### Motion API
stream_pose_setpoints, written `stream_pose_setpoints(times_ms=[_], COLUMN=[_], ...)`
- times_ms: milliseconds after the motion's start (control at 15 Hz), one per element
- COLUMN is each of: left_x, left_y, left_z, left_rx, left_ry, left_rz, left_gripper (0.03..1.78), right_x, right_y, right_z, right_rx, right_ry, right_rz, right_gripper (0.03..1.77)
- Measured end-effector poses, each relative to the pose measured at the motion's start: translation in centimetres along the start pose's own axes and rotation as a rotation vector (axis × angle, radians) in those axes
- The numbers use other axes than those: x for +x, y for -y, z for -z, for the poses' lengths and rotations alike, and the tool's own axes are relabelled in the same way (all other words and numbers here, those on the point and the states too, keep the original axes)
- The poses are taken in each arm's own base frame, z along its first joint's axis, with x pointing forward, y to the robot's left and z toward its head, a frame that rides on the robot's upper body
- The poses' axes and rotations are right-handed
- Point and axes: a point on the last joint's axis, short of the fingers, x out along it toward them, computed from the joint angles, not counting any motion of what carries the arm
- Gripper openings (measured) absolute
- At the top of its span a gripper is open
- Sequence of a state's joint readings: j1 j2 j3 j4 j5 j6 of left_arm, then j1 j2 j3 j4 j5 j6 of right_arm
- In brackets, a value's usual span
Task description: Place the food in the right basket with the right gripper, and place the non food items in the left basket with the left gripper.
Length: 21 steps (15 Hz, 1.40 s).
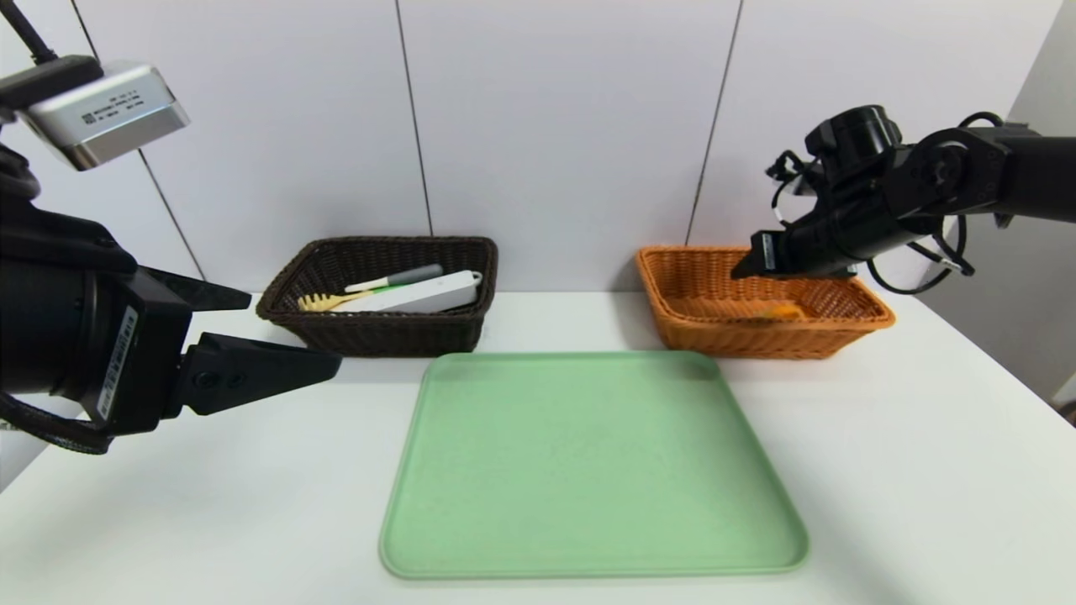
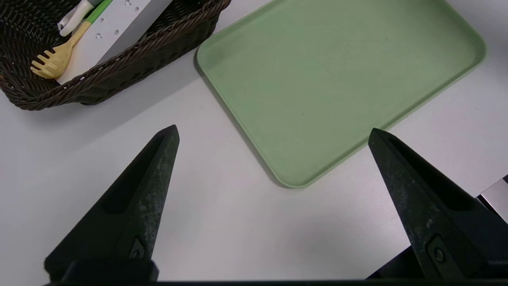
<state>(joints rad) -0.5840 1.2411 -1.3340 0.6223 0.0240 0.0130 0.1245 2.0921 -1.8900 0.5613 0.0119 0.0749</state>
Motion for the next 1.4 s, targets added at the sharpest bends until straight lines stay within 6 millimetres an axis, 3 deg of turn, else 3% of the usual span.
stream_pose_setpoints(times_ms=[200,600,1000,1400], left_x=[-0.2,-1.1,-3.2,-5.6], left_y=[0.0,-0.2,-1.4,-2.7], left_z=[0.0,0.2,0.8,4.5], left_rx=[-0.002,-0.021,-0.082,-0.154], left_ry=[0.006,0.027,0.052,0.022], left_rz=[-0.010,-0.088,-0.256,-0.453], left_gripper=[1.69,1.69,1.69,1.69], right_x=[-1.7,-9.8,-19.6,-28.2], right_y=[-0.1,-1.0,-2.6,-1.2], right_z=[-0.1,1.0,5.7,12.6], right_rx=[0.001,-0.017,-0.078,-0.094], right_ry=[0.001,-0.026,0.036,0.171], right_rz=[-0.026,-0.057,-0.124,-0.149], right_gripper=[1.32,1.53,1.63,1.67])
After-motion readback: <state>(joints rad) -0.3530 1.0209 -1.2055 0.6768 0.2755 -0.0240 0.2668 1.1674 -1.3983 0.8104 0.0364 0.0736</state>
